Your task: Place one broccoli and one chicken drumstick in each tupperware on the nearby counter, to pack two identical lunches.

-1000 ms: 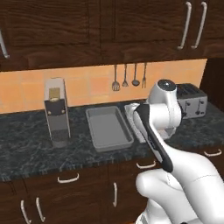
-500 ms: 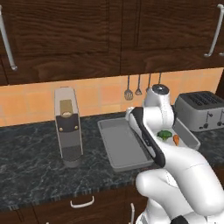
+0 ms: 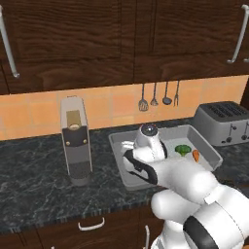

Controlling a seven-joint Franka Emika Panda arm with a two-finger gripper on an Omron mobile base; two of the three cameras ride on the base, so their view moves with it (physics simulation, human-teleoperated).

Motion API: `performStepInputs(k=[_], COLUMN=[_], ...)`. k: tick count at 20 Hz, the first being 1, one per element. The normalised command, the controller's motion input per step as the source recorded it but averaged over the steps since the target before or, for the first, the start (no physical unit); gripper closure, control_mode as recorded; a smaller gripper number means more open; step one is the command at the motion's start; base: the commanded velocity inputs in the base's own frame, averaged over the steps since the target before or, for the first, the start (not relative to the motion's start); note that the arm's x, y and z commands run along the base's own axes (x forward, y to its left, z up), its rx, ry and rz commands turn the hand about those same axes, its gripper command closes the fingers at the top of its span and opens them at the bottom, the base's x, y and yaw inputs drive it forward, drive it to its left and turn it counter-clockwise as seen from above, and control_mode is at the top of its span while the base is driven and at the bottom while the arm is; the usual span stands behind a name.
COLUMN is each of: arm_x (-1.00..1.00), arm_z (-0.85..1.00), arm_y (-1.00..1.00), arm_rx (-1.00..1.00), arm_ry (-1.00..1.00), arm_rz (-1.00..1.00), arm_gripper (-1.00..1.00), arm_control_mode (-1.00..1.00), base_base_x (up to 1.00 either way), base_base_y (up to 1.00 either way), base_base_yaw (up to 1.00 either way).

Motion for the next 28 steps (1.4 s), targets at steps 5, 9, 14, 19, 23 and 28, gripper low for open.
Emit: performStepInputs(k=[5,9,14,19,23,28], arm_x=[0.39,0.0,-0.39,-1.0,-0.25,0.0], arm_z=[-0.1,0.88,1.0,0.61,0.01,0.0], arm_y=[-0.08,0.0,0.0,0.0,-0.01,0.0], arm_rx=[0.04,0.03,0.0,0.0,0.0,0.0], arm_ry=[0.02,0.07,0.02,0.0,-0.03,0.0], arm_rz=[0.0,-0.04,-0.06,-0.06,0.0,0.0], arm_gripper=[-1.0,-1.0,-1.0,-1.0,-1.0,-1.0], arm_control_mode=[-1.0,-1.0,-1.0,-1.0,1.0,1.0], base_base_x=[0.0,0.0,0.0,0.0,-0.75,-1.0], base_base_y=[0.0,0.0,0.0,0.0,-0.22,-0.6], base_base_yaw=[0.0,0.0,0.0,0.0,-0.06,-0.27])
